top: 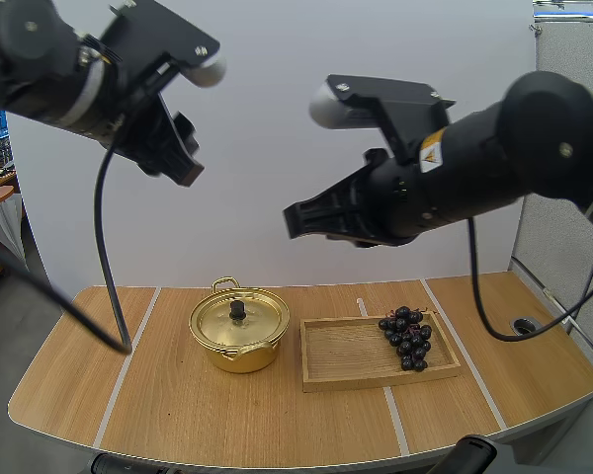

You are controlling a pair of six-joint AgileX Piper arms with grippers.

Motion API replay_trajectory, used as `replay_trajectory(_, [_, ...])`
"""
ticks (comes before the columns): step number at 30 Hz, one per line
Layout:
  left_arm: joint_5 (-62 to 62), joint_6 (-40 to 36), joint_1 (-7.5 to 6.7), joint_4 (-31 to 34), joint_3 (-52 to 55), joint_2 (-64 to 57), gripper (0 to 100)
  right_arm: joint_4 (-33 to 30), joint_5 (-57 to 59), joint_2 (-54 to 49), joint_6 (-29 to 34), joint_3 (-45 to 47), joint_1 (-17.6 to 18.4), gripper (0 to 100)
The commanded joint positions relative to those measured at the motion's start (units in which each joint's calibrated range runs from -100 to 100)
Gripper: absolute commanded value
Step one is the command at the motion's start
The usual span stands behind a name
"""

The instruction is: Open the pot, put the pineapple inside, and close it

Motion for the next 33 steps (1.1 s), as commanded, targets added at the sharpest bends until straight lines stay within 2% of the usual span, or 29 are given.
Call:
replay_trajectory(1, [4.7, -9.8, 0.08, 0.2, -0.4, -9.5, 0, -0.3, -0.5, -8.3, -0.5, -0.1, -3.9, 0])
replay_trajectory(7, [8.5, -14.3, 0.08, 0.2, 1.3, -14.4, 0, 0.5, -0.5, -13.8, -0.5, -0.1, -6.8, 0])
replay_trajectory(17, [-7.1, -25.7, 0.08, 0.2, 12.0, -28.4, 0, 4.7, 0.4, -23.1, -0.5, -0.1, -12.0, 0])
replay_trajectory(24, [-18.2, -32.9, 0.08, 0.2, 18.2, -40.0, 0, 5.6, 0.4, -29.2, -0.5, -0.1, -14.0, 0])
replay_trajectory(33, [-27.2, -33.7, 0.08, 0.2, 24.2, -50.4, 0, 5.6, -1.3, -35.2, -0.5, 0.0, -17.3, 0])
